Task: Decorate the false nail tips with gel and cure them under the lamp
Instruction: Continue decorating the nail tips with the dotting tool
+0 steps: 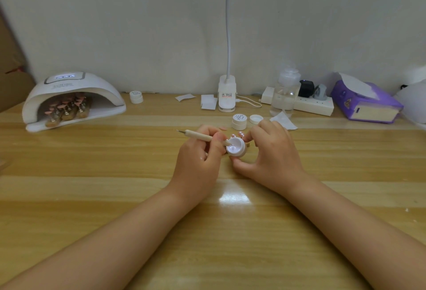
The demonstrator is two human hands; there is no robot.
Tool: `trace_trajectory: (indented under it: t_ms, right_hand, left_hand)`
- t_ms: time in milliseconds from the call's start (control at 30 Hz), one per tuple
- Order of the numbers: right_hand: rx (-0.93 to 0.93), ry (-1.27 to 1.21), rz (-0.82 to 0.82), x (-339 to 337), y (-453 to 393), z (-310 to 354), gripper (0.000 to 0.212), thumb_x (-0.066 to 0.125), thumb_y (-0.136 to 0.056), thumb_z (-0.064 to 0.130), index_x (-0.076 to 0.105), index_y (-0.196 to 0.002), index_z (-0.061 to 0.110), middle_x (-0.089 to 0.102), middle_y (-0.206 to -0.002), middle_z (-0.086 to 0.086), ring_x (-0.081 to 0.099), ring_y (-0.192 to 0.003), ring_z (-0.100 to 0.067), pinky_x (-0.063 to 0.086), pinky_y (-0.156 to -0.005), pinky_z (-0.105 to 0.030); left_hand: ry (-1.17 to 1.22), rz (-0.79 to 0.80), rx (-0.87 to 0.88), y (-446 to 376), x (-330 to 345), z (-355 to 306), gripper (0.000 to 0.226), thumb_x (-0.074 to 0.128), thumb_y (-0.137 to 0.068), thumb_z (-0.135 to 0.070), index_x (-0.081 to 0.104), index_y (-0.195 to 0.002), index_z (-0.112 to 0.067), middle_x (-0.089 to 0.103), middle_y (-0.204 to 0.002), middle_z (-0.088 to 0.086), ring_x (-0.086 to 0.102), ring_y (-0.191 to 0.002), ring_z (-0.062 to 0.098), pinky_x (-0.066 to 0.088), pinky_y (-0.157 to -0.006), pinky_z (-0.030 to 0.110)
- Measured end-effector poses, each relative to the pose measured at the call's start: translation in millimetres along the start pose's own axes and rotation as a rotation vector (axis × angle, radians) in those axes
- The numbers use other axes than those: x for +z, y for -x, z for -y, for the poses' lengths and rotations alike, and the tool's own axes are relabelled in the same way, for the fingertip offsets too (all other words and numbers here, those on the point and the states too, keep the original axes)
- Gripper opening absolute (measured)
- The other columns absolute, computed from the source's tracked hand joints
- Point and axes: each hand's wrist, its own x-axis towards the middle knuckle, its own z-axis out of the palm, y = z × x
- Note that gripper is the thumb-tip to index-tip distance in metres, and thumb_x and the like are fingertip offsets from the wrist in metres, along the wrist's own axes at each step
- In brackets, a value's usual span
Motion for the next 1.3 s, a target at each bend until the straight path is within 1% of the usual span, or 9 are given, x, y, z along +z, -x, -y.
trace_trajectory:
  t_ms: [67, 200, 367, 633, 800, 967, 1067, 1200, 1300]
  right_hand:
    - [-0.003, 0.000, -0.003, -0.2, 0.2, 0.0, 0.032, 0.077, -0.058, 0.032, 0.058, -0.073, 0.011, 0.049, -0.073, 0.000, 0.045, -0.070, -0.019, 0.035, -0.064, -0.031]
    - [-0.005, -0.007, -0.004, 0.3, 0.2, 0.0, 0.032, 0.078, -0.058, 0.032, 0.058, -0.073, 0.011, 0.050, -0.074, -0.001, 0.046, -0.070, -0.020, 0.036, -0.064, -0.031]
    - [-0.005, -0.016, -0.004, 1.0, 0.1, -0.3, 0.032, 0.079, -0.057, 0.030, 0.058, -0.072, 0.011, 0.050, -0.073, -0.002, 0.046, -0.071, -0.021, 0.037, -0.064, -0.032]
    - [-0.003, -0.017, 0.000, 0.7, 0.1, -0.4, 0.032, 0.079, -0.057, 0.030, 0.058, -0.073, 0.011, 0.049, -0.074, -0.001, 0.045, -0.071, -0.020, 0.036, -0.064, -0.031]
    - [0.004, -0.016, 0.010, 0.4, -0.4, -1.3, 0.032, 0.078, -0.057, 0.030, 0.058, -0.073, 0.011, 0.050, -0.074, -0.001, 0.046, -0.071, -0.020, 0.037, -0.064, -0.032]
    - [0.015, -0.021, 0.015, -0.7, -1.5, -4.3, 0.032, 0.078, -0.058, 0.030, 0.059, -0.075, 0.011, 0.047, -0.074, 0.001, 0.045, -0.071, -0.021, 0.039, -0.066, -0.034]
    - [0.010, -0.025, 0.011, -1.2, -1.2, -5.2, 0.032, 0.078, -0.059, 0.031, 0.059, -0.075, 0.011, 0.044, -0.074, 0.003, 0.043, -0.071, -0.019, 0.038, -0.066, -0.033]
    - [0.011, -0.029, 0.014, -1.0, -1.2, -4.7, 0.032, 0.079, -0.059, 0.031, 0.058, -0.073, 0.011, 0.045, -0.073, 0.003, 0.043, -0.070, -0.018, 0.037, -0.066, -0.033]
    - [0.010, -0.029, 0.019, -0.8, -1.1, -3.9, 0.032, 0.079, -0.059, 0.031, 0.058, -0.072, 0.010, 0.048, -0.073, 0.000, 0.044, -0.069, -0.019, 0.036, -0.065, -0.032]
  left_hand:
    - [-0.005, 0.005, -0.005, -0.1, -0.1, 0.5, 0.016, 0.046, -0.090, -0.029, 0.055, -0.077, -0.030, 0.064, -0.070, -0.016, 0.063, -0.068, 0.011, 0.048, -0.063, 0.026]
    - [-0.032, 0.022, -0.005, -0.3, 0.9, 1.4, 0.017, 0.046, -0.090, -0.029, 0.056, -0.077, -0.028, 0.064, -0.071, -0.008, 0.059, -0.064, 0.011, 0.043, -0.059, 0.020]
    - [-0.039, 0.031, -0.008, -1.1, 1.1, 2.3, 0.018, 0.046, -0.090, -0.028, 0.057, -0.077, -0.024, 0.062, -0.071, -0.005, 0.057, -0.063, 0.013, 0.042, -0.058, 0.023]
    - [-0.026, 0.007, 0.004, -0.9, 0.0, 1.0, 0.017, 0.046, -0.090, -0.029, 0.056, -0.077, -0.029, 0.065, -0.071, -0.010, 0.062, -0.067, 0.013, 0.045, -0.060, 0.023]
    - [0.018, -0.013, 0.020, -1.8, -1.6, -0.2, 0.015, 0.045, -0.090, -0.029, 0.056, -0.079, -0.027, 0.066, -0.071, -0.021, 0.065, -0.069, 0.000, 0.050, -0.063, 0.016]
    - [0.056, -0.073, 0.006, -3.6, -1.5, -1.9, 0.017, 0.044, -0.091, -0.032, 0.056, -0.081, -0.027, 0.068, -0.076, -0.012, 0.065, -0.070, 0.003, 0.054, -0.069, 0.026]
    - [0.116, -0.100, -0.018, -5.4, -1.1, -4.8, 0.018, 0.044, -0.090, -0.032, 0.057, -0.083, -0.023, 0.066, -0.070, -0.018, 0.063, -0.068, 0.000, 0.051, -0.066, 0.018]
    - [0.170, -0.127, -0.044, -7.7, -1.7, -8.7, 0.019, 0.045, -0.092, -0.031, 0.057, -0.083, -0.020, 0.065, -0.065, -0.017, 0.061, -0.065, -0.001, 0.051, -0.063, 0.018]
    - [0.201, -0.155, -0.068, -8.8, -1.9, -9.4, 0.022, 0.046, -0.100, -0.021, 0.058, -0.082, -0.019, 0.065, -0.063, -0.016, 0.062, -0.063, 0.001, 0.048, -0.060, 0.014]
